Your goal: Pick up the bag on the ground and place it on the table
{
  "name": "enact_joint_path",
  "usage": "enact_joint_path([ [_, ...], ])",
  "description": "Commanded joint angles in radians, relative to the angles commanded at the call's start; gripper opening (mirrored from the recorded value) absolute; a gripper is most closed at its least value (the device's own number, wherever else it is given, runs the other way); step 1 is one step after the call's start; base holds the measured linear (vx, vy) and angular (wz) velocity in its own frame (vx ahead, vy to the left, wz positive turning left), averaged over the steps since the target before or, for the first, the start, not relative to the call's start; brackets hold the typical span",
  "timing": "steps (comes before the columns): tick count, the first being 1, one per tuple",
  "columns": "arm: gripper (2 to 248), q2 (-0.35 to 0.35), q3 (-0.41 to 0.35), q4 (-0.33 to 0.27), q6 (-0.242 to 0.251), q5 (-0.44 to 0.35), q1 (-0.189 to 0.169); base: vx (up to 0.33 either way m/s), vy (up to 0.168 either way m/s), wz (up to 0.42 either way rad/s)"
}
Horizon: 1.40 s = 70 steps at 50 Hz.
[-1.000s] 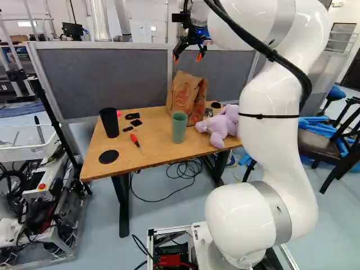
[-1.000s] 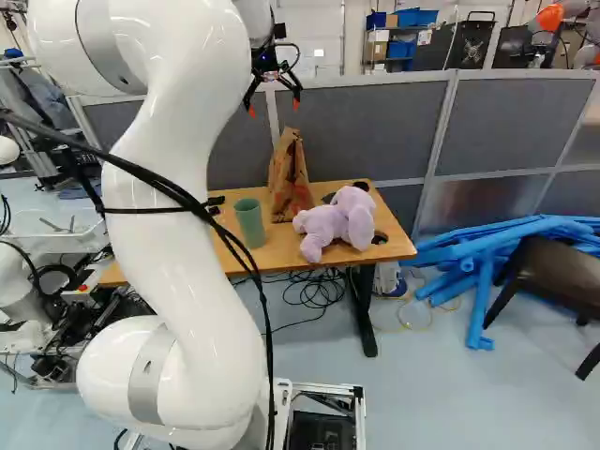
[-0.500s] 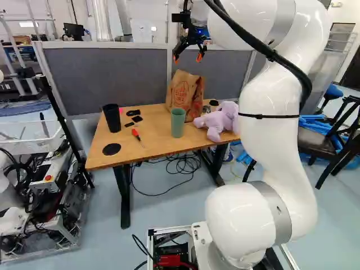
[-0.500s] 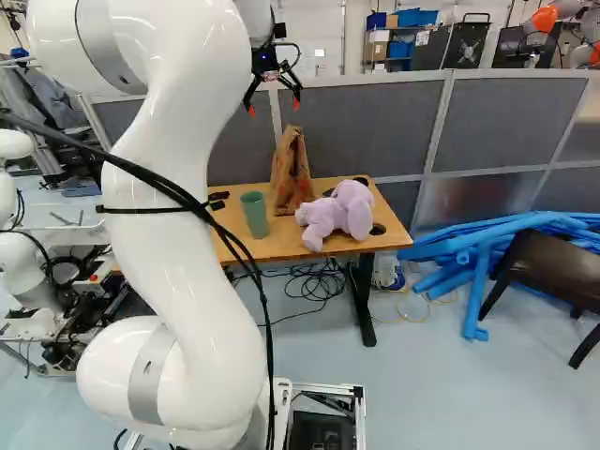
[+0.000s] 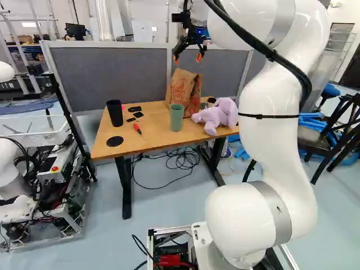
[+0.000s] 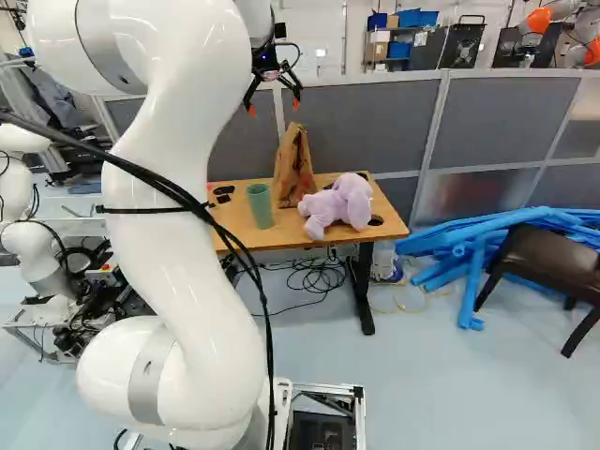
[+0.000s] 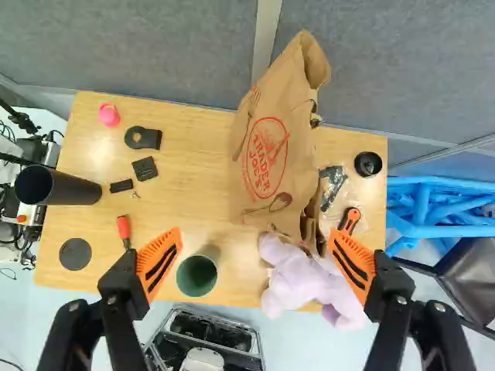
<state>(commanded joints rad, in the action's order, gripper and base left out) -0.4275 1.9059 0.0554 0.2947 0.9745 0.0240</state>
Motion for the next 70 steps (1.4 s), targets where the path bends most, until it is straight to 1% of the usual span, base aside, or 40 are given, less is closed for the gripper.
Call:
enact_joint_path([
  [60,247,0.0,0.0,0.0,0.0,0.0,0.0,-0.126,-0.002,0.007],
  [70,247,0.0,0.0,0.0,0.0,0.0,0.0,-0.035,-0.001,0.002],
])
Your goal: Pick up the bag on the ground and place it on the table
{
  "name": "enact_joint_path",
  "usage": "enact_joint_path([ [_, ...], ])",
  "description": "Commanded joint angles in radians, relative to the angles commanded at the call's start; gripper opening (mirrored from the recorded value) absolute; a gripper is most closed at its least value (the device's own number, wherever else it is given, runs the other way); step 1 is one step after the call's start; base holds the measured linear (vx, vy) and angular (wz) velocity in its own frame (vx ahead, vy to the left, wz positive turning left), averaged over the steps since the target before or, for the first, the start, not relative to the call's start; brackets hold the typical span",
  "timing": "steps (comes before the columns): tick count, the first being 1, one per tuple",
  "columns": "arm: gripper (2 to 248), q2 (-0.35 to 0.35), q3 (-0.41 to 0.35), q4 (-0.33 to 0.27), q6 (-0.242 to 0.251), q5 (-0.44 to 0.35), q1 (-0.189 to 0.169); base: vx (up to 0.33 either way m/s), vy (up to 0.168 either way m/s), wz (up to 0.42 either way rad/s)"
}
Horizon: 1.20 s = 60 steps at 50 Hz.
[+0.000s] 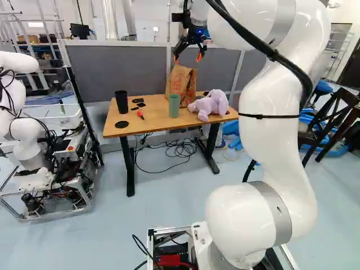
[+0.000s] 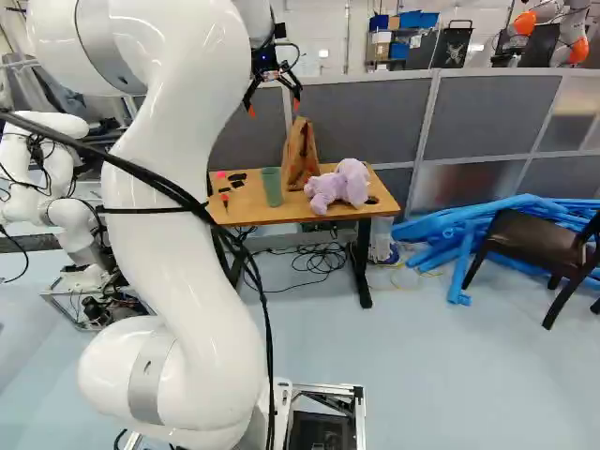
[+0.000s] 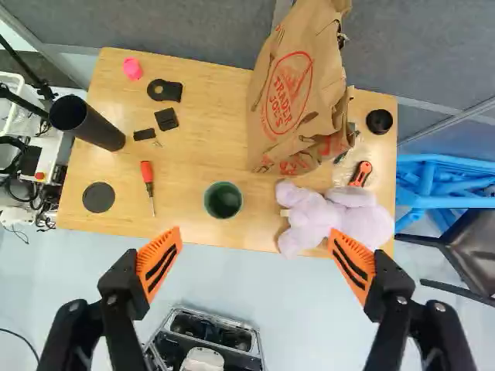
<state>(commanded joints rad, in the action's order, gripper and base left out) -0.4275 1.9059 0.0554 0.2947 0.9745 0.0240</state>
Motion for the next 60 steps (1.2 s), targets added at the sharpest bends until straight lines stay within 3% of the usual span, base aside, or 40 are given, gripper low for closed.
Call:
enact_joint_path([
  [30,247,0.014,-0.037,-0.001,-0.006,-0.037,0.0,0.005,0.0,0.0],
  [60,247,0.067,-0.173,-0.005,-0.028,-0.175,-0.002,0.0,0.0,0.0],
])
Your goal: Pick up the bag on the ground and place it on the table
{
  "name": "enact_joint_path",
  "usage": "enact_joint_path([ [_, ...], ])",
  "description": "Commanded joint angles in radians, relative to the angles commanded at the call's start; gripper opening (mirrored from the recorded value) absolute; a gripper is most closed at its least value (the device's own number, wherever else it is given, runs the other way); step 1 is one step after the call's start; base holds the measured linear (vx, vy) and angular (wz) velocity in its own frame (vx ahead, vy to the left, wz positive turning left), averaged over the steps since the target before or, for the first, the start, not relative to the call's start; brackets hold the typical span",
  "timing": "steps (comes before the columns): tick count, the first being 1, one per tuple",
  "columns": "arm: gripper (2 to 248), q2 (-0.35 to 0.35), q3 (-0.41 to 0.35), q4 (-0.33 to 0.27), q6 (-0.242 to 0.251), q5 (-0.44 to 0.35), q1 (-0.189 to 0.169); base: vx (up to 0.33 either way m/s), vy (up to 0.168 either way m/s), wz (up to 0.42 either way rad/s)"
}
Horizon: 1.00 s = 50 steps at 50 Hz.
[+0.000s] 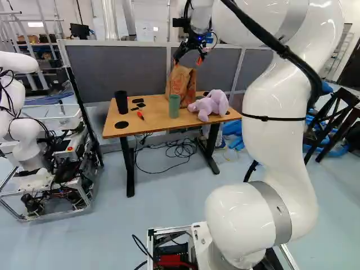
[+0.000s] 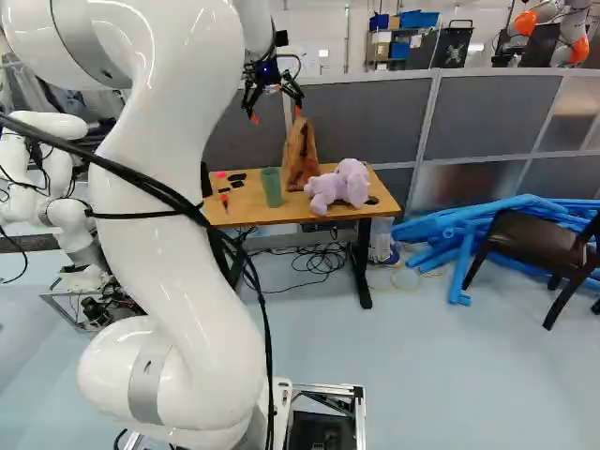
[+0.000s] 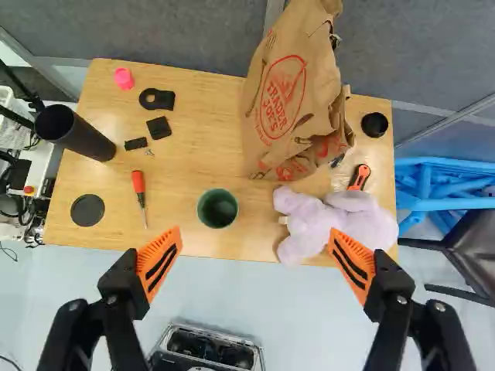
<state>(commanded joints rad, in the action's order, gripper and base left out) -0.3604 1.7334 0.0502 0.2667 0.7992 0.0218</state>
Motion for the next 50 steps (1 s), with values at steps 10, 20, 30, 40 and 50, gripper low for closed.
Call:
enact_joint_path([
  [10,247,0.026,-0.067,-0.002,-0.011,-0.068,-0.001,0.0,0.0,0.0],
  [20,247,0.056,-0.145,-0.004,-0.024,-0.148,-0.002,0.0,0.0,0.0],
  [30,247,0.091,-0.234,-0.007,-0.038,-0.238,-0.003,0.0,0.0,0.0],
  [40,247,0.131,-0.337,-0.01,-0.055,-0.342,-0.004,0.0,0.0,0.0],
  [50,247,0.174,-0.448,-0.014,-0.073,-0.455,-0.006,0.0,0.0,0.0],
])
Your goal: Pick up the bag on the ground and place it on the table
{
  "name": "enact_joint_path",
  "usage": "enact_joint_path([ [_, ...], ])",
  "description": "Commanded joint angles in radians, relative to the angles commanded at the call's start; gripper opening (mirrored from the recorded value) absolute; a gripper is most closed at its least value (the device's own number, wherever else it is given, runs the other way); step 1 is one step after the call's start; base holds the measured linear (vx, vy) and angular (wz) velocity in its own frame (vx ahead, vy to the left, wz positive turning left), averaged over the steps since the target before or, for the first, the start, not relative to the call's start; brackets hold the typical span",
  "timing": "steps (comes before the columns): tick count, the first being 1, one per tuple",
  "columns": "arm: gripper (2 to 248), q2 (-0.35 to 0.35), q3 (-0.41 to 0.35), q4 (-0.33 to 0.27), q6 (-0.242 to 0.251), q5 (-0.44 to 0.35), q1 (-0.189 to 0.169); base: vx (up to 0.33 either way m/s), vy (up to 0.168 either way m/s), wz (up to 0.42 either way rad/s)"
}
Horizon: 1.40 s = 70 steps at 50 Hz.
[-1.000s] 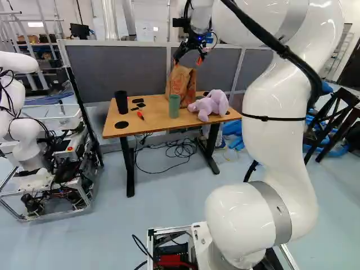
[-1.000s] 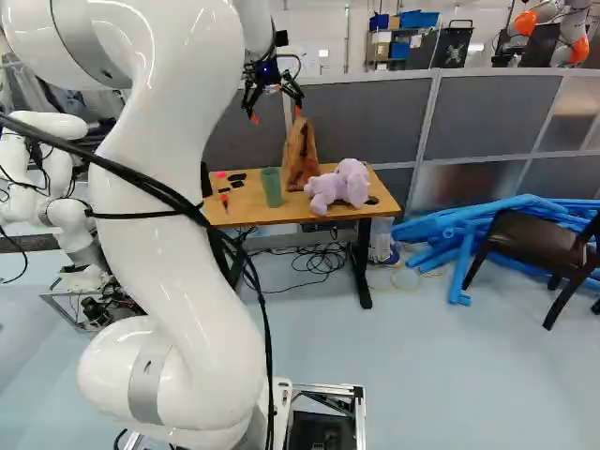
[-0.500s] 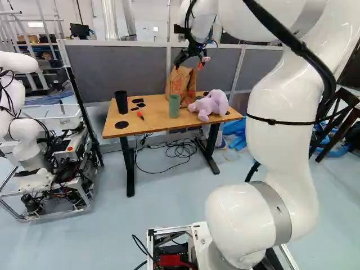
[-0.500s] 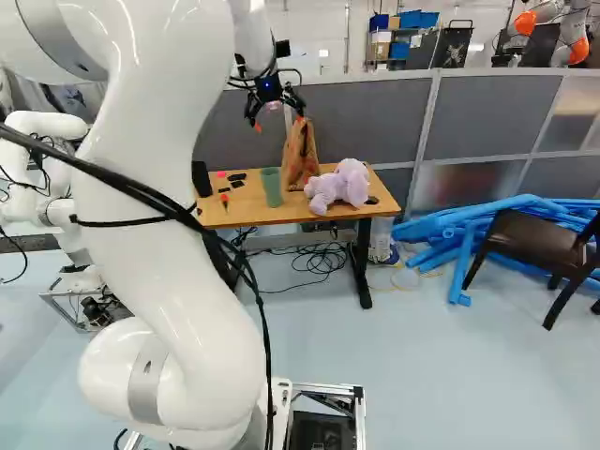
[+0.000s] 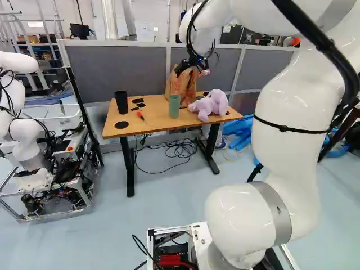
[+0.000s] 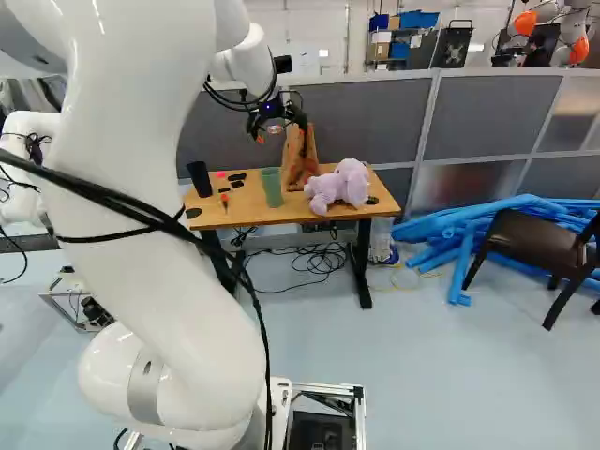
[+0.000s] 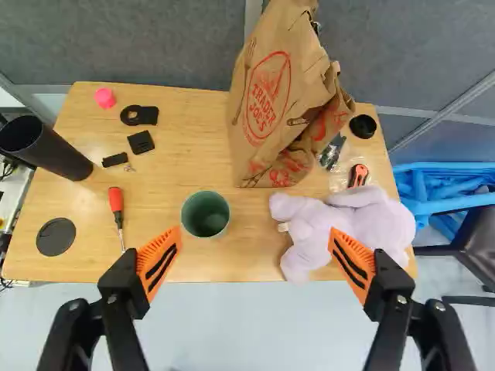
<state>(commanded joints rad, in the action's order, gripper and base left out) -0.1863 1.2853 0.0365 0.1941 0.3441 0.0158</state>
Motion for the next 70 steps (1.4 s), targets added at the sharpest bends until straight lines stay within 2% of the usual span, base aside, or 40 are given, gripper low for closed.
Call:
enact_joint_path([
  [48,247,0.24,-0.619,-0.019,-0.1,-0.628,-0.008,0.0,0.0,0.0],
  [70,247,0.326,-0.839,-0.026,-0.136,-0.852,-0.011,0.0,0.0,0.0],
])
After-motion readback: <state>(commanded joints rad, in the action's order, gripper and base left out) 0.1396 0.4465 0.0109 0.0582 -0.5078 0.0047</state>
